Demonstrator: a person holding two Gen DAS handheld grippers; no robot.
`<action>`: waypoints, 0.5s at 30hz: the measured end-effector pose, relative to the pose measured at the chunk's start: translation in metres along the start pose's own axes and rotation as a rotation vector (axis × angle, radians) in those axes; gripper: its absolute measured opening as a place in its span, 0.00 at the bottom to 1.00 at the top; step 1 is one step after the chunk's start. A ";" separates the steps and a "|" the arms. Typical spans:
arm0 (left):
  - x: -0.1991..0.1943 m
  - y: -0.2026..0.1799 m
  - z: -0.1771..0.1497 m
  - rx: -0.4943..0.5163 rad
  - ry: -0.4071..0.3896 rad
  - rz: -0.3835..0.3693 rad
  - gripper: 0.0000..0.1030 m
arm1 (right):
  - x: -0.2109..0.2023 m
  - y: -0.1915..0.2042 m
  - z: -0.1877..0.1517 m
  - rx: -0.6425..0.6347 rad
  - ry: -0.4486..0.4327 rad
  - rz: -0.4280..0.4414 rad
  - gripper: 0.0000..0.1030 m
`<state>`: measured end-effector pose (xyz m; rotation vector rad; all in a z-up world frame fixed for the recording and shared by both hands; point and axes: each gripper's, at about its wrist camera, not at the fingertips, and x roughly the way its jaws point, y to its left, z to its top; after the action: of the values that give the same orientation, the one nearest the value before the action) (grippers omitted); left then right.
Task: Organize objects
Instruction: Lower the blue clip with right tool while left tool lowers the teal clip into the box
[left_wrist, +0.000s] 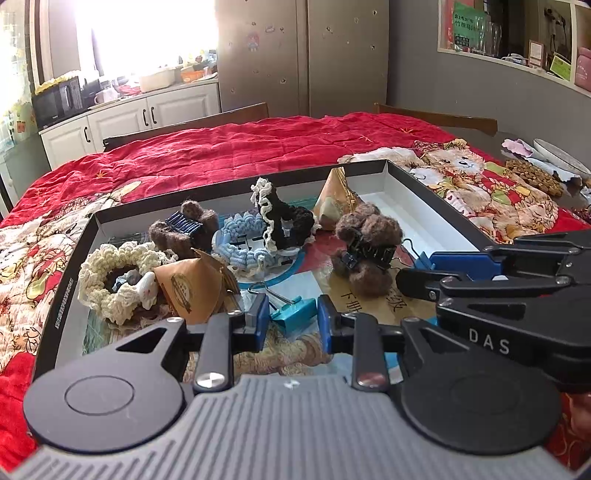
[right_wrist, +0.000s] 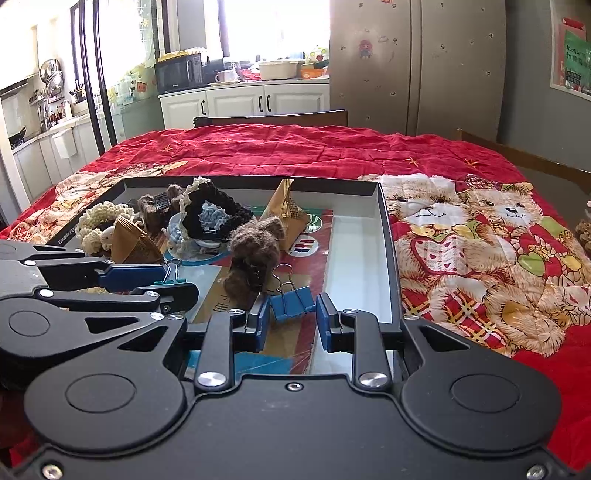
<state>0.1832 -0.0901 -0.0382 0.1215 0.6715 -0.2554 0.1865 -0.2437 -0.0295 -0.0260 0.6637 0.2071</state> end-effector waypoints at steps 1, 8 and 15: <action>0.000 0.000 0.000 -0.002 0.000 -0.001 0.33 | 0.000 0.000 0.000 -0.003 0.000 -0.001 0.25; 0.000 -0.001 -0.001 0.003 -0.006 0.005 0.49 | 0.000 0.002 0.000 -0.015 0.001 -0.001 0.26; -0.004 -0.002 -0.001 0.005 -0.015 0.009 0.53 | -0.003 0.002 0.000 -0.007 -0.013 0.000 0.30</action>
<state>0.1794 -0.0907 -0.0362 0.1272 0.6549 -0.2496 0.1843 -0.2427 -0.0272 -0.0313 0.6505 0.2099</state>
